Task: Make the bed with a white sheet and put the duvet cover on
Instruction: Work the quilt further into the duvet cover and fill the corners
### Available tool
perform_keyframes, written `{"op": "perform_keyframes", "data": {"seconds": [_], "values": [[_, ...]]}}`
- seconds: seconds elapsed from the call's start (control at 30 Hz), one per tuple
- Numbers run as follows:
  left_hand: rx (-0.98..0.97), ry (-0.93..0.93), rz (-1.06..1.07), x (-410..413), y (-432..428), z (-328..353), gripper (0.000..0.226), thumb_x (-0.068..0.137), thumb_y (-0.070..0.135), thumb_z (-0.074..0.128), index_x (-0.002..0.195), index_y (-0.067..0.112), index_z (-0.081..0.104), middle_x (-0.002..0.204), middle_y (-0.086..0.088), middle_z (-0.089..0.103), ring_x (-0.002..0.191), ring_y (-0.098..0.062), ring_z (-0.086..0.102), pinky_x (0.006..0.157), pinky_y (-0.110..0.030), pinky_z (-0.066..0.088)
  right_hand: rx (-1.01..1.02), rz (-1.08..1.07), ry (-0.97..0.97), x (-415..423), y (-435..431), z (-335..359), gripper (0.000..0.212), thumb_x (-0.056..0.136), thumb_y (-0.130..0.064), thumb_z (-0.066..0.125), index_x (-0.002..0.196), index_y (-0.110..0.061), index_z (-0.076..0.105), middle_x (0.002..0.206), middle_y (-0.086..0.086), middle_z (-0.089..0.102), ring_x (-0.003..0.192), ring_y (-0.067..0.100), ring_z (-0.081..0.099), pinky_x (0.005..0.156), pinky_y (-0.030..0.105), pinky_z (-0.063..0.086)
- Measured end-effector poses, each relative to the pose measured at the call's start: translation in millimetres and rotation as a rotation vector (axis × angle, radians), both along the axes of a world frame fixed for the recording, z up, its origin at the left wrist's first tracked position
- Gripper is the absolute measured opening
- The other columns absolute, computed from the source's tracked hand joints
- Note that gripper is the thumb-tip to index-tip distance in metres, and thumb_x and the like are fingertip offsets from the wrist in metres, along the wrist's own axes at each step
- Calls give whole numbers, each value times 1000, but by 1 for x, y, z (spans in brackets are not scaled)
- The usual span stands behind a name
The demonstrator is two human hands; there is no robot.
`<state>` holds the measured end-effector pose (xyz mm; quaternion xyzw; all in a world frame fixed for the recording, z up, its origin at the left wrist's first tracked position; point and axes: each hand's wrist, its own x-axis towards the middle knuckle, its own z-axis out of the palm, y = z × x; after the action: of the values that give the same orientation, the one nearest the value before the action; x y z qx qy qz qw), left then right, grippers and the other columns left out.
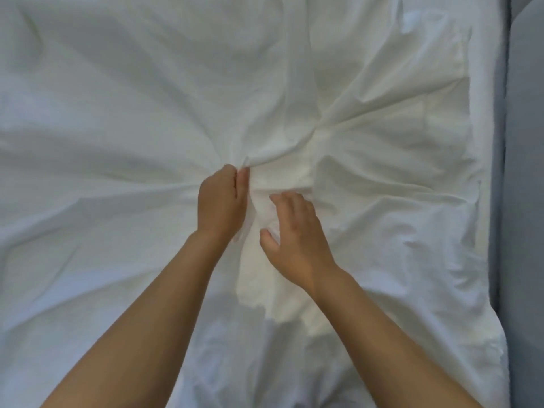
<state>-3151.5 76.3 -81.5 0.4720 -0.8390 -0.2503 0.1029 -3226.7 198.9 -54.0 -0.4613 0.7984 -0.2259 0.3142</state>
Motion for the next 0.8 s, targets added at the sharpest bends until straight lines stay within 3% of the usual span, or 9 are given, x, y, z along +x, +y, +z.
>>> {"op": "perform_keyframes", "data": {"seconds": [0.07,0.2,0.27,0.37,0.5,0.57,0.63,0.7,0.8], "values": [[-59,-11,-53,29,-23,20,42,93,45,40,60,19,32,50,1,41,48,-26,42,50,-32,31,3,0,32,14,-10,2,61,85,-30,58,139,-11,35,137,10,36,124,29,34,101,36,30],[-298,-287,238,143,-119,52,49,89,48,55,70,3,51,75,-27,59,73,-45,58,61,-43,40,325,134,175,35,-20,-8,75,90,-43,47,149,-23,7,153,6,6,139,29,9,111,47,19],[-254,-413,145,182,-150,54,44,85,47,62,77,5,54,78,-18,56,78,-39,55,63,-40,39,409,102,173,48,-27,-12,75,91,-42,46,149,-24,3,154,5,3,141,29,6,113,47,17],[-134,-404,-56,204,-158,33,47,83,43,65,111,6,59,106,-18,56,102,-37,51,84,-45,40,347,62,177,86,-52,-11,74,92,-41,45,150,-21,4,154,7,8,141,27,6,113,42,14],[111,-263,-66,251,-153,4,75,85,62,44,140,12,39,136,-14,47,123,-33,43,100,-47,35,257,46,79,158,-98,-6,75,92,-43,47,151,-20,7,156,8,7,142,24,5,113,38,11],[83,-440,-186,289,-154,-7,89,80,71,35,145,11,31,143,-12,42,129,-29,40,105,-45,28,200,41,33,201,-121,-3,76,90,-45,51,150,-20,12,156,7,11,141,21,7,112,36,12],[-29,-520,-356,325,-156,-15,74,86,62,45,133,5,46,129,-17,53,117,-32,50,100,-44,34,148,49,20,246,-139,-1,76,88,-43,56,149,-18,18,154,8,16,139,20,10,111,33,13],[-120,-298,-429,343,-161,-15,44,91,38,48,93,-3,62,86,-22,63,77,-37,63,69,-45,50,136,83,74,285,-153,-2,77,86,-38,60,149,-17,21,153,11,18,140,24,13,112,35,12],[-116,-91,-276,362,-189,7,36,90,29,47,69,0,54,61,-21,57,51,-38,57,47,-36,43,147,102,262,322,-170,-4,82,78,-32,68,148,-20,26,153,18,19,140,38,16,111,53,14]]}}
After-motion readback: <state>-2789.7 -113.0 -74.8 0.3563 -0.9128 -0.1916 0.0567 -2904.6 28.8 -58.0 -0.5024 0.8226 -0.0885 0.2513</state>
